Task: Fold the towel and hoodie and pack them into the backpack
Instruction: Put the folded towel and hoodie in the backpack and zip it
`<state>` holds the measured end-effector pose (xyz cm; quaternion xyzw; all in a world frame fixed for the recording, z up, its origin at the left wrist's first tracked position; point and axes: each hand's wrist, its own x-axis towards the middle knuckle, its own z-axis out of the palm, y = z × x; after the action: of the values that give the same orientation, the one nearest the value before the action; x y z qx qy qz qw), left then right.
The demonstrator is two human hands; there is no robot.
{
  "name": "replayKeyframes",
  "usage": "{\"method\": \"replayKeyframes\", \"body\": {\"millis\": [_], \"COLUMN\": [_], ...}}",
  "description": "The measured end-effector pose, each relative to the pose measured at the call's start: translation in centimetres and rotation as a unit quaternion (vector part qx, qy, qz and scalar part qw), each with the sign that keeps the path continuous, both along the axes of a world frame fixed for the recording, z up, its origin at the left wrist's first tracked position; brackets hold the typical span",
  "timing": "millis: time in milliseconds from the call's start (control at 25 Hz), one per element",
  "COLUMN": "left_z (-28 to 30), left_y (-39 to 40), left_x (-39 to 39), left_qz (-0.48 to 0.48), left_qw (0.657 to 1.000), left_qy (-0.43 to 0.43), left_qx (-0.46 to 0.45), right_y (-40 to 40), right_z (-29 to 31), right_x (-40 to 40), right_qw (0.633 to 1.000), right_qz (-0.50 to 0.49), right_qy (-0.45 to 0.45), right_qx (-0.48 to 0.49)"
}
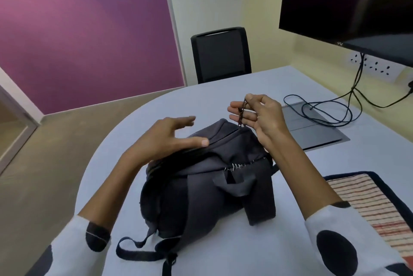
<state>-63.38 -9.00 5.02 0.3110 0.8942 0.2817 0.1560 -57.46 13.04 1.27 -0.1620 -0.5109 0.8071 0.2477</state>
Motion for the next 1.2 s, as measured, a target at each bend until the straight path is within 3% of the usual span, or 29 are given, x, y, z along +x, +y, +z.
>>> {"method": "replayKeyframes", "body": {"millis": [80,160,280,440,560,720,840,920,1080,1200], "left_z": [-0.8,-3.1,-6.5,-8.5,-9.5,-10.5,-10.8,-10.7,-10.0,-10.0], "left_y": [4.2,7.8,9.9,7.5,4.6,2.3,1.9,1.9,1.9,2.2], "left_x": [1.8,3.4,3.9,5.2,7.4,7.7,7.9,7.8,7.0,6.3], "left_qz": [-0.025,-0.067,-0.001,0.041,0.074,0.132,0.14,0.143,0.142,0.13], "left_qw": [0.997,0.994,0.977,0.982,0.978,0.967,0.964,0.964,0.967,0.969], "left_qy": [0.058,0.085,0.17,0.185,0.186,0.191,0.189,0.18,0.164,0.178], "left_qx": [0.034,-0.033,-0.132,-0.017,0.051,0.107,0.123,0.136,0.133,0.112], "right_y": [-0.8,-0.3,1.9,4.0,4.1,4.1,4.0,4.0,4.6,3.9], "right_z": [0.4,0.2,-1.5,-6.6,-9.4,-13.2,-14.9,-15.0,-14.8,-14.4], "right_x": [0.9,2.0,3.2,3.7,2.4,0.4,0.1,0.4,1.6,1.5], "right_qw": [0.998,0.996,1.0,0.988,0.986,0.969,0.959,0.96,0.958,0.954], "right_qz": [0.05,0.074,0.023,-0.066,-0.074,-0.084,-0.081,-0.046,0.16,0.213], "right_qy": [-0.002,0.003,0.004,-0.036,-0.09,-0.229,-0.246,-0.211,-0.201,-0.155], "right_qx": [0.033,0.052,0.015,-0.133,-0.12,-0.028,-0.111,-0.179,-0.124,-0.139]}}
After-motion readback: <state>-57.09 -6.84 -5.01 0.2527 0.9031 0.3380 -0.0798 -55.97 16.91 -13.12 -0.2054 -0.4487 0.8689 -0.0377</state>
